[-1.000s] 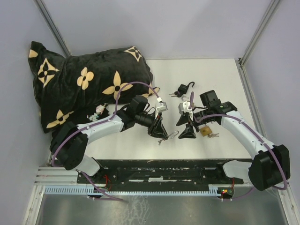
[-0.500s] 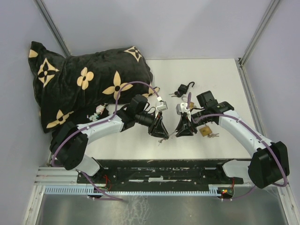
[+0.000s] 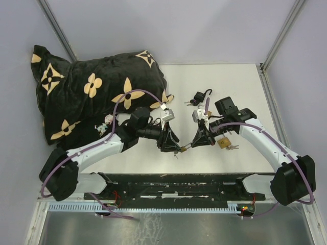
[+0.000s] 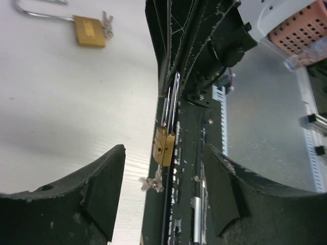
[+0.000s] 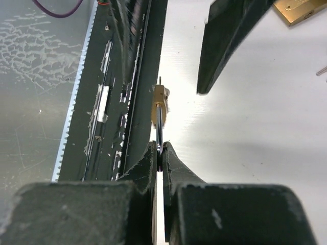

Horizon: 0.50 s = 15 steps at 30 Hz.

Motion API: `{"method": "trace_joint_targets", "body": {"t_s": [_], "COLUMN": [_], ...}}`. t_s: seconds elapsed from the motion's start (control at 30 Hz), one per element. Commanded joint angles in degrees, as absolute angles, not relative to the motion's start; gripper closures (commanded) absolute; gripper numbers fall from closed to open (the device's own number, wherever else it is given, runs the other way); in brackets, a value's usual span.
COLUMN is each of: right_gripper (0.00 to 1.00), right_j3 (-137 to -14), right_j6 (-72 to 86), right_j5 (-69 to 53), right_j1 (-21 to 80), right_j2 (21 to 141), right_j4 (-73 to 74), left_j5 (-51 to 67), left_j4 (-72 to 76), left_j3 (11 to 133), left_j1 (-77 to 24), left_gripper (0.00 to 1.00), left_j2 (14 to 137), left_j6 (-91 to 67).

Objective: Lock with the key
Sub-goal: Lock the lock.

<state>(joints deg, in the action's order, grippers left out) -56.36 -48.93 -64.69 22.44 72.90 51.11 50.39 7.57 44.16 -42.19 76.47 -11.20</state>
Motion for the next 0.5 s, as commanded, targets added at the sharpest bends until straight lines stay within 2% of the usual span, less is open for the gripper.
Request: {"method": "trace_joint_targets", "body": {"t_s": [0.0,0.13,0.3,0.47], "right_gripper": [0.98,0.98,0.98,0.98], "right_j3": [-59.8,-61.0,-61.5,-61.5], "right_j6": [-43.9,-40.5,-36.1,-33.4], "right_j5": [-67.8,-68.6,-69.7,-71.0], "right_j1": [21.6,21.0,20.2,19.7], "right_j2": [71.7,72.5,72.6,72.0], "right_j4": [50.8,50.6,49.2,48.2], "left_j5": [38.4,28.2,20.0,19.6], "left_j4": [14.2,27.2,51.4,63.7], "left_j3": [40.3,30.6,16.1,10.3], "left_j1": [-42.0,-42.1,-42.1,-43.3], "left_gripper": [0.29,0.17,0.00,0.01], "left_j2": [66.5,56.3,47.2,48.6], "left_j6": [-12.8,-15.0,-21.5,-27.2]}}
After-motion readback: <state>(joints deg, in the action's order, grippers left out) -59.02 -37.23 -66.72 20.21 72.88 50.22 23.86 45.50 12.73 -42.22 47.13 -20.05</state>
